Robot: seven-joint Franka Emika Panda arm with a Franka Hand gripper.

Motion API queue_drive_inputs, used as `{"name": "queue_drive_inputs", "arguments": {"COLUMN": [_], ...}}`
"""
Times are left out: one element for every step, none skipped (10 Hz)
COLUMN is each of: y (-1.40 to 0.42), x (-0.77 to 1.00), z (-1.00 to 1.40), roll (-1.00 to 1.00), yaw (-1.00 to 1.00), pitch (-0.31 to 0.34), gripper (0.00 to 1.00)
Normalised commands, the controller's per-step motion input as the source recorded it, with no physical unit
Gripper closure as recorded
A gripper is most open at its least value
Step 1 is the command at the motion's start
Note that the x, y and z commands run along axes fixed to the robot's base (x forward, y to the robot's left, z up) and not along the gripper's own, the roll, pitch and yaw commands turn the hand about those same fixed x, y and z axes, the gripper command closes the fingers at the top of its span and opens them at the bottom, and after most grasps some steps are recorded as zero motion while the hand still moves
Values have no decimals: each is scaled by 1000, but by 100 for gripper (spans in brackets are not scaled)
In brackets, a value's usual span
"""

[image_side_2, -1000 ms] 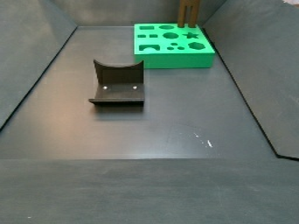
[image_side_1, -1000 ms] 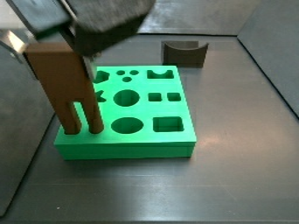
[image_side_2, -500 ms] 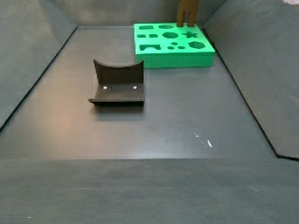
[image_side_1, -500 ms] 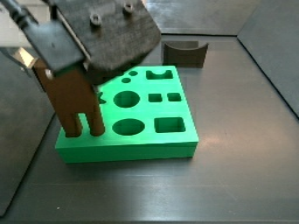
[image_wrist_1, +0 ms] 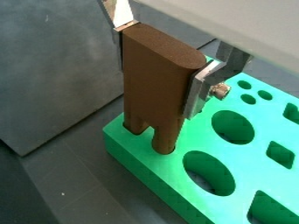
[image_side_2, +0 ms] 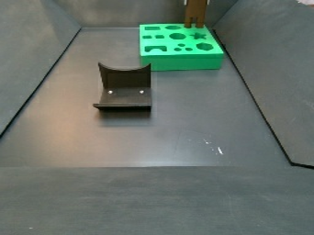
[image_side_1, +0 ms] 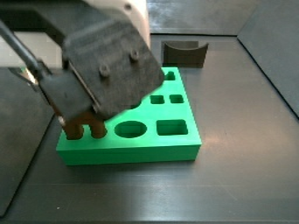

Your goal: Insert the square-circle object.

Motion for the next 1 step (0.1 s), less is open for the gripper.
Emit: {"name": "queue_drive_inputs", "arguments": {"y": [0], "x": [0], "z": [0], "roll": [0], "yaw": [0], "pitch": [0], "gripper": [100]}}
